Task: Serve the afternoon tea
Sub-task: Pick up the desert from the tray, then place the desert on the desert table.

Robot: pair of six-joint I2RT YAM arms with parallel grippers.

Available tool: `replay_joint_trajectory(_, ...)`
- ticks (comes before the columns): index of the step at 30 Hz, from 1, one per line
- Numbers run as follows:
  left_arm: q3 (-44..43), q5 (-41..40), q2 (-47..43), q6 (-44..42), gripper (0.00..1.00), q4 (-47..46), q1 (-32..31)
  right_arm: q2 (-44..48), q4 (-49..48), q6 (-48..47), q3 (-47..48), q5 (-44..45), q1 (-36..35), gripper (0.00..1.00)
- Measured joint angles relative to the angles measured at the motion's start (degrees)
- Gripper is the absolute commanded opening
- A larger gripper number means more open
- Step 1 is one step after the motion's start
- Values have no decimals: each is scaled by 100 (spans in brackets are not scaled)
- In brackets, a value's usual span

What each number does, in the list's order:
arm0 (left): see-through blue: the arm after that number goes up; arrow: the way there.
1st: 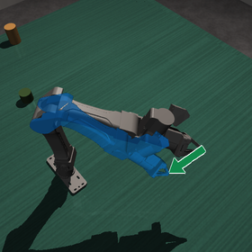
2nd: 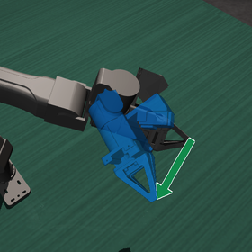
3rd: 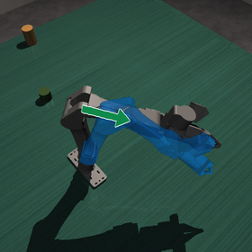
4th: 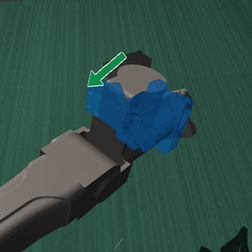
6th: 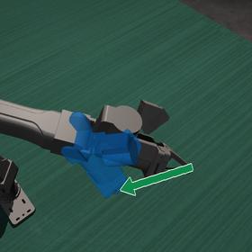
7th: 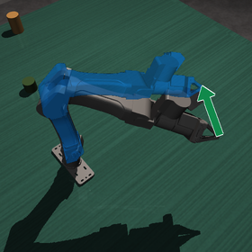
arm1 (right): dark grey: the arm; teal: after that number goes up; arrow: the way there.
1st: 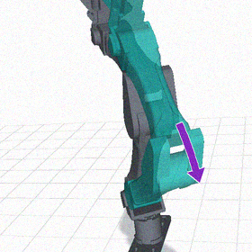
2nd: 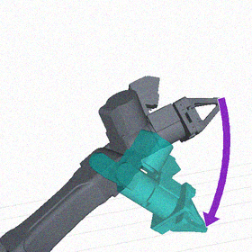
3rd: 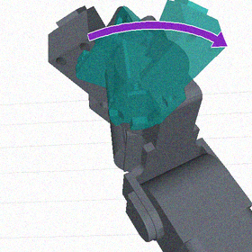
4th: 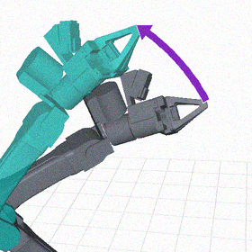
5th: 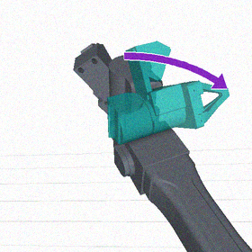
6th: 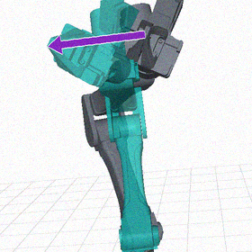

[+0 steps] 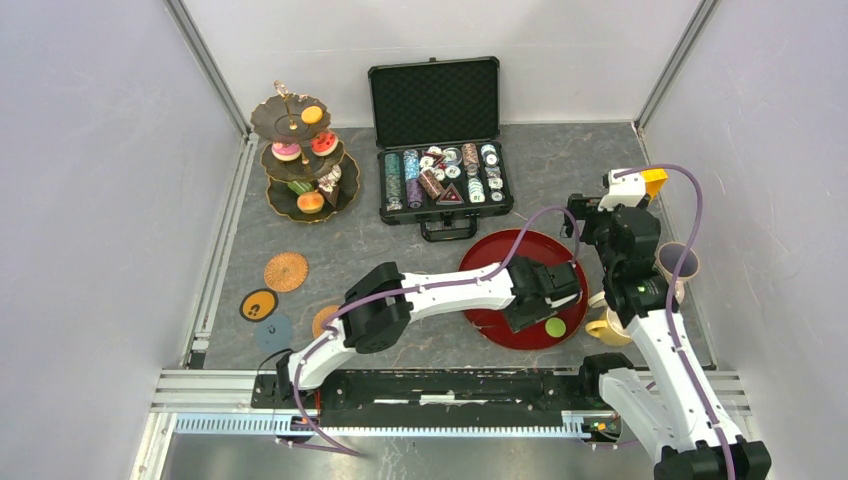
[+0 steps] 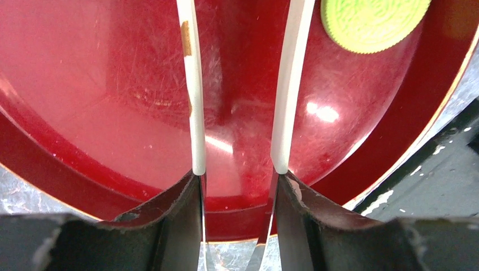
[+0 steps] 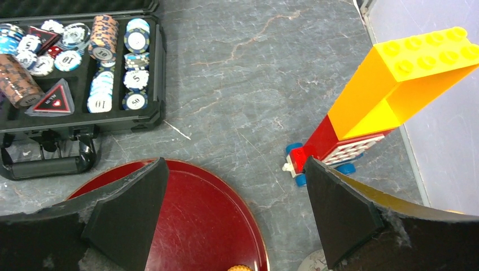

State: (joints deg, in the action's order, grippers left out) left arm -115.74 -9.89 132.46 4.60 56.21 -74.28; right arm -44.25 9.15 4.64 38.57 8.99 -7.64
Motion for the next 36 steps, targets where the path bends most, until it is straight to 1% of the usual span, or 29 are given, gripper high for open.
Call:
replay_joint_trajectory(5, 682, -136, -544, 2, 32, -269, 0, -116, -181, 66, -4, -168, -28, 98)
replay_joint_trajectory(9, 992, -232, -1097, 4, 32, -428, 0, -448, -295, 155, -2, -155, -61, 98)
replay_joint_trajectory(11, 1172, -299, -1453, 7, 33, -474, 2, -734, -350, 205, 52, -120, -61, 98)
replay_joint_trajectory(15, 1558, -461, -2227, 96, 33, -396, 55, -1602, -562, 356, 439, -109, -181, 98)
replay_joint_trajectory(17, 1725, -529, -2597, 223, 33, -256, 131, -2044, -769, 428, 682, -151, -299, 98)
replay_joint_trajectory(20, 2002, -623, -3141, 455, 33, -2, 374, -2411, -1130, 428, 785, -245, -476, 98)
replay_joint_trajectory(24, 2358, -763, -3851, 741, 33, 433, 1043, -2402, -1862, 166, 208, -382, -695, 98)
replay_joint_trajectory(27, 2544, -977, -4411, 955, 33, 796, 1751, -2275, -2343, 20, -549, -555, -737, 98)
replay_joint_trajectory(29, 2524, -1152, -4708, 1034, 34, 1014, 2275, -2267, -2409, -26, -772, -710, -737, 98)
replay_joint_trajectory(33, 2100, -1609, -5064, 1051, 35, 1493, 3355, -2201, -2680, -133, -828, -949, -737, 98)
replay_joint_trajectory(36, 1558, -1700, -5110, 1043, 35, 1705, 4162, -2087, -2903, -216, -828, -988, -737, 98)
